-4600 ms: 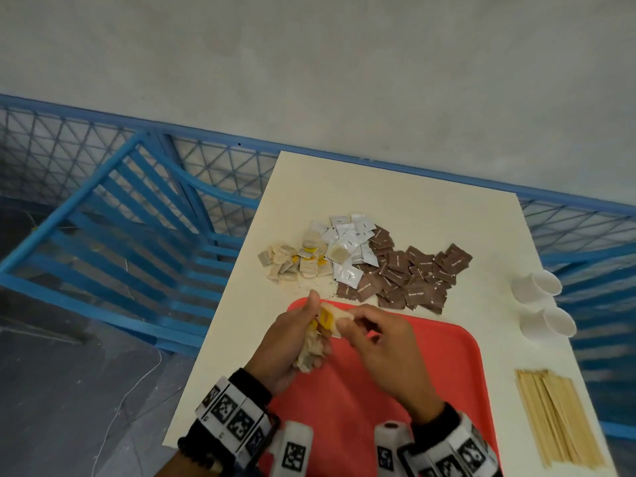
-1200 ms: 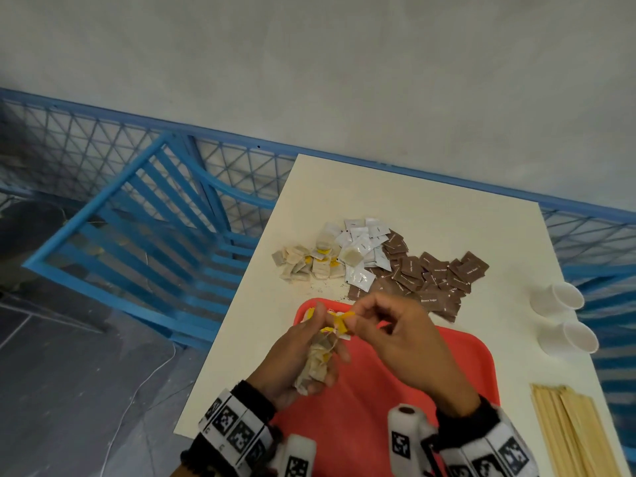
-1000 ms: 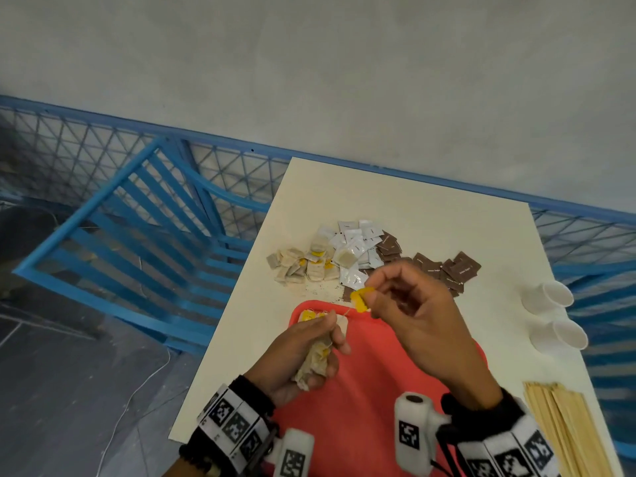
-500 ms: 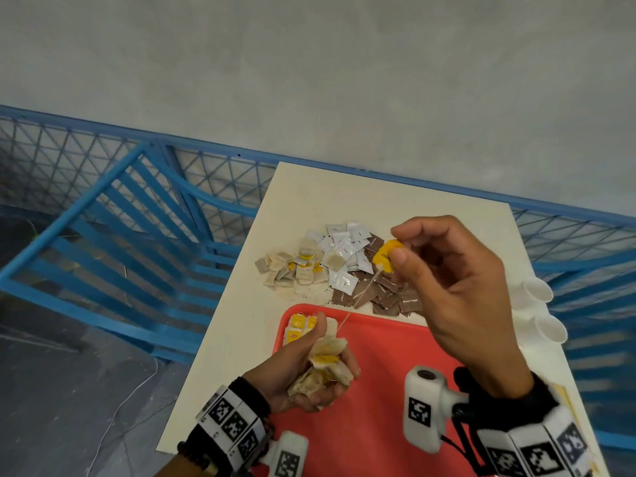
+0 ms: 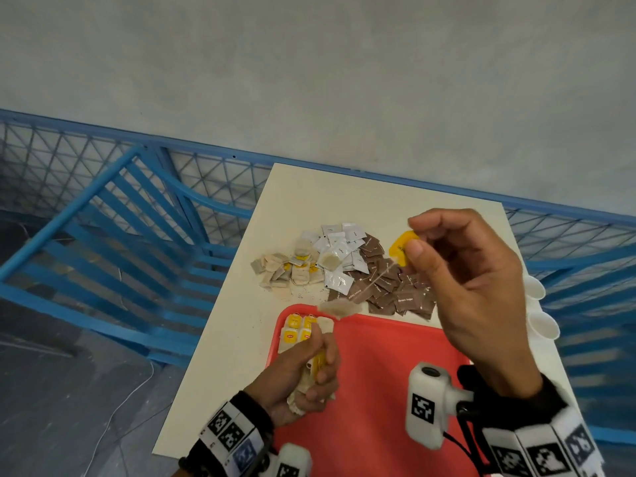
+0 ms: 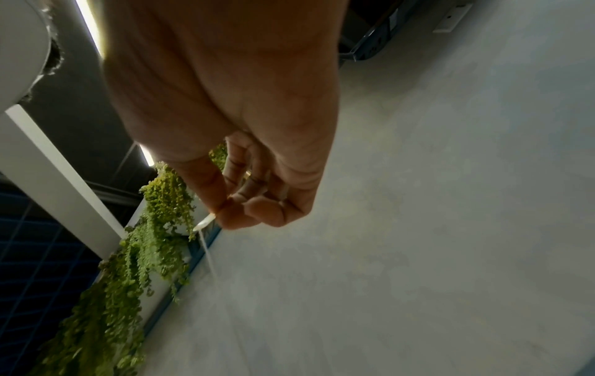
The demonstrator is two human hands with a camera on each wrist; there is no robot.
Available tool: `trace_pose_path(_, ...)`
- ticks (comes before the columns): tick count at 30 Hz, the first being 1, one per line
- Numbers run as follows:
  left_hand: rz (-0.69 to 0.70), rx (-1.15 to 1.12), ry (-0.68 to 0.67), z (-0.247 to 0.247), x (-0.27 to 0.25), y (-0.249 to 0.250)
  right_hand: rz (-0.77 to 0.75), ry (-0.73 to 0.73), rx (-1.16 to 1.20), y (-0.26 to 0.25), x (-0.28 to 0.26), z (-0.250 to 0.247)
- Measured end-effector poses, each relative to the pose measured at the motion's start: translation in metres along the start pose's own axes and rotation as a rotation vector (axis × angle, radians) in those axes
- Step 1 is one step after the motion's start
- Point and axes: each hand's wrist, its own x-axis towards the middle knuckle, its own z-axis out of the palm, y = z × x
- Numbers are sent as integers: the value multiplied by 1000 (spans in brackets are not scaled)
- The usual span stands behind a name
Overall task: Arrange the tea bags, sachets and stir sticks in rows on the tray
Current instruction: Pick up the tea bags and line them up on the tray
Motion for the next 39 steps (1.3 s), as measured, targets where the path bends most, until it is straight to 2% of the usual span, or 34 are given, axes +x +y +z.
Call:
trace_pose_path(2, -52, 176, 130, -9, -5, 2, -7, 26, -11, -5, 2, -4)
trace_pose_path(5, -139, 851, 370, -4, -12, 10, 11, -71, -132, -6, 8, -11)
trace_pose_path(8, 73, 1119, 510, 18, -6, 30, 50, -161, -213, -3, 11, -19)
trace_pose_path(11, 316, 1326, 494, 39, 7, 45, 53, -190, -256, -2, 10, -22)
trace_pose_path(16, 390, 1538, 367, 62, 29, 30, 60, -153, -237, -6, 8, -23)
trace_pose_path(19, 457, 1497, 335, 52, 27, 25, 91, -50, -222, -1, 8, -32)
trace_pose_path(22, 354, 1332, 293, 45, 11, 29, 234, 94, -120, 22, 8, -39)
trace_pose_path(24, 300, 1347, 329, 37, 3, 29, 342, 131, -36, 40, 4, -38)
trace_pose_path(27, 254, 1347, 440, 26, -6, 28, 450, 123, 29, 58, -4, -31)
trace_pose_path(31, 218, 1295, 408, 29, -17, 25, 445, 120, 59, 59, -5, -26)
trace_pose_path(34, 257, 1232, 416, 30, -20, 23, 415, 104, 46, 56, -3, -21)
trace_pose_path(36, 274, 1165, 469, 29, -21, 22, 420, 98, 46, 57, -4, -18)
trace_pose_path(39, 241, 1081, 598, 16, -26, 17, 527, 43, 32, 72, -14, -9)
